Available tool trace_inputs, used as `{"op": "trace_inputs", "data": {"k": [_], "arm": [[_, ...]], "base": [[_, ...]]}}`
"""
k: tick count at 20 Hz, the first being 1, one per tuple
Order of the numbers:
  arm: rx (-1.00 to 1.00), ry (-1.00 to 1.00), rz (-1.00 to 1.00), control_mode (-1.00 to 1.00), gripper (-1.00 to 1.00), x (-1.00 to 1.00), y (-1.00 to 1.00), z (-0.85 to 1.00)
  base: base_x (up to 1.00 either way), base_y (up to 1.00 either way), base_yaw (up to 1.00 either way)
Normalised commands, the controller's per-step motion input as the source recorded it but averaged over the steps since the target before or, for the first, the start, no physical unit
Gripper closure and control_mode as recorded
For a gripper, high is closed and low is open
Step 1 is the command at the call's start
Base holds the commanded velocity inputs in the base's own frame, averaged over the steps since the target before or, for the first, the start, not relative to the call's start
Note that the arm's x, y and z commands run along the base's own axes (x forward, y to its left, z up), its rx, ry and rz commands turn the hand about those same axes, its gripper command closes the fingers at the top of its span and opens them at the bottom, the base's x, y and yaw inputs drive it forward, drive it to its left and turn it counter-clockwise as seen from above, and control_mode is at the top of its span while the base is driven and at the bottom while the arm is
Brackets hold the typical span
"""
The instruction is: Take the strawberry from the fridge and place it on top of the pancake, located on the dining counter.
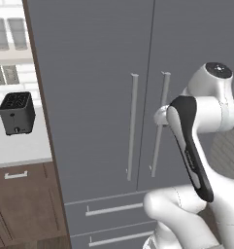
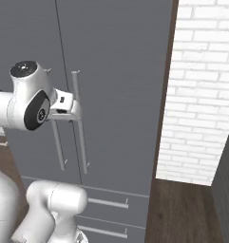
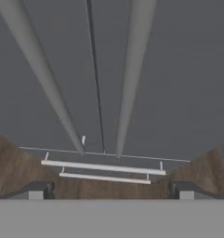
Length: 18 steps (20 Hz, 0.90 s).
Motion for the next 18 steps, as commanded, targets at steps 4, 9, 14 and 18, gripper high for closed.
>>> {"op": "trace_inputs", "data": {"k": [4,9,14,18], "arm": [[0.0,0.0,0.0,-1.0,-1.0,-0.59,0.0,-0.01],[0.0,-0.01,0.0,1.0,-1.0,-0.25,0.05,0.0],[0.0,0.0,0.0,1.0,-1.0,0.0,0.0,0.0],[0.0,0.0,0.0,1.0,-1.0,0.0,0.0,0.0]], "base": [[0.0,0.0,0.0],[0.0,0.13,0.0],[0.0,0.89,-0.08],[-0.12,-0.12,-0.01]]}}
